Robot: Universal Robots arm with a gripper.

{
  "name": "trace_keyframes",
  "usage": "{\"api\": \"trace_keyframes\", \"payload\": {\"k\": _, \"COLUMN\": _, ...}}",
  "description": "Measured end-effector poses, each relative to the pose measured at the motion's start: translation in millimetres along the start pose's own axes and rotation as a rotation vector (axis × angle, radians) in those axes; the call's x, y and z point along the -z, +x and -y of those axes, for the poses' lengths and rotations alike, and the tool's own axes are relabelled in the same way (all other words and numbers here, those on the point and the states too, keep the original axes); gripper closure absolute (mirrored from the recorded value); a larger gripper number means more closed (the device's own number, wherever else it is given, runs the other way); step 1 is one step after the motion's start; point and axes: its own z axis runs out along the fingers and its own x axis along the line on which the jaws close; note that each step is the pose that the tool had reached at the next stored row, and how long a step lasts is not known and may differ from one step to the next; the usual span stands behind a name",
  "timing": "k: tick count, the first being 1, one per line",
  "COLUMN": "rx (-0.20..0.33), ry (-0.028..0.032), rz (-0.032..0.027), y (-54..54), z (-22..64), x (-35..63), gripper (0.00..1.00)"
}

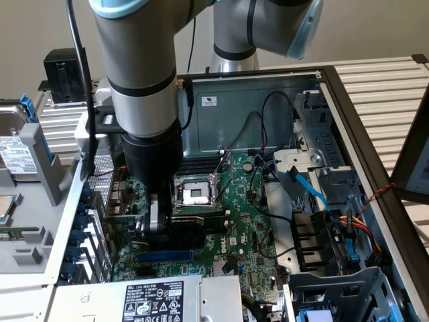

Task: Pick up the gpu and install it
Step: 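Insert the gpu into the slot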

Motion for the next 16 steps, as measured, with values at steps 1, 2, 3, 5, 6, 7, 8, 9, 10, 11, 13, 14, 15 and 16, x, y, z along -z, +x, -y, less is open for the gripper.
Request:
{"api": "trace_keyframes", "payload": {"k": 1, "rx": -0.002, "ry": 0.0001, "rz": 0.0001, "y": 0.1, "z": -0.1, "x": -0.5, "gripper": 0.72}}
{"api": "trace_keyframes", "payload": {"k": 2, "rx": -0.005, "ry": 0.0008, "rz": 0.0007, "y": 0.1, "z": -0.1, "x": -1.3, "gripper": 0.72}}
{"api": "trace_keyframes", "payload": {"k": 3, "rx": -0.008, "ry": 0.0013, "rz": 0.0011, "y": 0.1, "z": -0.2, "x": -2.0, "gripper": 0.72}}
{"api": "trace_keyframes", "payload": {"k": 5, "rx": -0.014, "ry": 0.0025, "rz": 0.0023, "y": 0.1, "z": -0.9, "x": -2.9, "gripper": 0.72}}
{"api": "trace_keyframes", "payload": {"k": 6, "rx": -0.016, "ry": 0.0028, "rz": 0.0025, "y": 0.1, "z": -1.5, "x": -3.4, "gripper": 0.72}}
{"api": "trace_keyframes", "payload": {"k": 7, "rx": -0.018, "ry": 0.003, "rz": 0.0027, "y": 0.2, "z": -2.1, "x": -3.9, "gripper": 0.72}}
{"api": "trace_keyframes", "payload": {"k": 8, "rx": -0.02, "ry": 0.0033, "rz": 0.0031, "y": 0.2, "z": -2.4, "x": -4.2, "gripper": 0.72}}
{"api": "trace_keyframes", "payload": {"k": 9, "rx": -0.022, "ry": 0.0033, "rz": 0.0034, "y": 0.2, "z": -2.4, "x": -4.3, "gripper": 0.72}}
{"api": "trace_keyframes", "payload": {"k": 10, "rx": -0.024, "ry": 0.0032, "rz": 0.0039, "y": 0.2, "z": -2.5, "x": -4.3, "gripper": 0.72}}
{"api": "trace_keyframes", "payload": {"k": 11, "rx": -0.026, "ry": 0.0033, "rz": 0.0044, "y": 0.3, "z": -2.5, "x": -4.6, "gripper": 0.72}}
{"api": "trace_keyframes", "payload": {"k": 13, "rx": -0.028, "ry": 0.0035, "rz": 0.0048, "y": 0.5, "z": -2.5, "x": -5.0, "gripper": 0.72}}
{"api": "trace_keyframes", "payload": {"k": 14, "rx": -0.029, "ry": 0.0035, "rz": 0.0047, "y": 0.5, "z": -2.5, "x": -5.0, "gripper": 0.72}}
{"api": "trace_keyframes", "payload": {"k": 15, "rx": -0.029, "ry": 0.0035, "rz": 0.0047, "y": 0.5, "z": -2.5, "x": -5.0, "gripper": 0.72}}
{"api": "trace_keyframes", "payload": {"k": 16, "rx": -0.029, "ry": 0.0035, "rz": 0.0048, "y": 0.5, "z": -2.5, "x": -5.1, "gripper": 0.72}}
